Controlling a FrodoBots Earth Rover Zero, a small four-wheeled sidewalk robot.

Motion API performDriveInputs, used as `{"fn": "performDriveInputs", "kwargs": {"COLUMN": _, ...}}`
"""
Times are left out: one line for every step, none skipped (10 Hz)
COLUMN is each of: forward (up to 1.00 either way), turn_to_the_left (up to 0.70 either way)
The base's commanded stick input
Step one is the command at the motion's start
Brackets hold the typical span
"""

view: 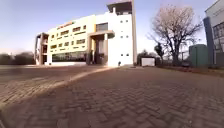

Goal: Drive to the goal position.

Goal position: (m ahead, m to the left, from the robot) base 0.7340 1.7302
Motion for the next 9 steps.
{"fn": "performDriveInputs", "kwargs": {"forward": 0.00, "turn_to_the_left": 0.00}}
{"fn": "performDriveInputs", "kwargs": {"forward": 0.00, "turn_to_the_left": 0.00}}
{"fn": "performDriveInputs", "kwargs": {"forward": 0.00, "turn_to_the_left": 0.00}}
{"fn": "performDriveInputs", "kwargs": {"forward": 0.00, "turn_to_the_left": 0.00}}
{"fn": "performDriveInputs", "kwargs": {"forward": 0.00, "turn_to_the_left": 0.45}}
{"fn": "performDriveInputs", "kwargs": {"forward": 0.00, "turn_to_the_left": 0.45}}
{"fn": "performDriveInputs", "kwargs": {"forward": 0.00, "turn_to_the_left": 0.45}}
{"fn": "performDriveInputs", "kwargs": {"forward": 0.00, "turn_to_the_left": 0.45}}
{"fn": "performDriveInputs", "kwargs": {"forward": 0.12, "turn_to_the_left": 0.43}}
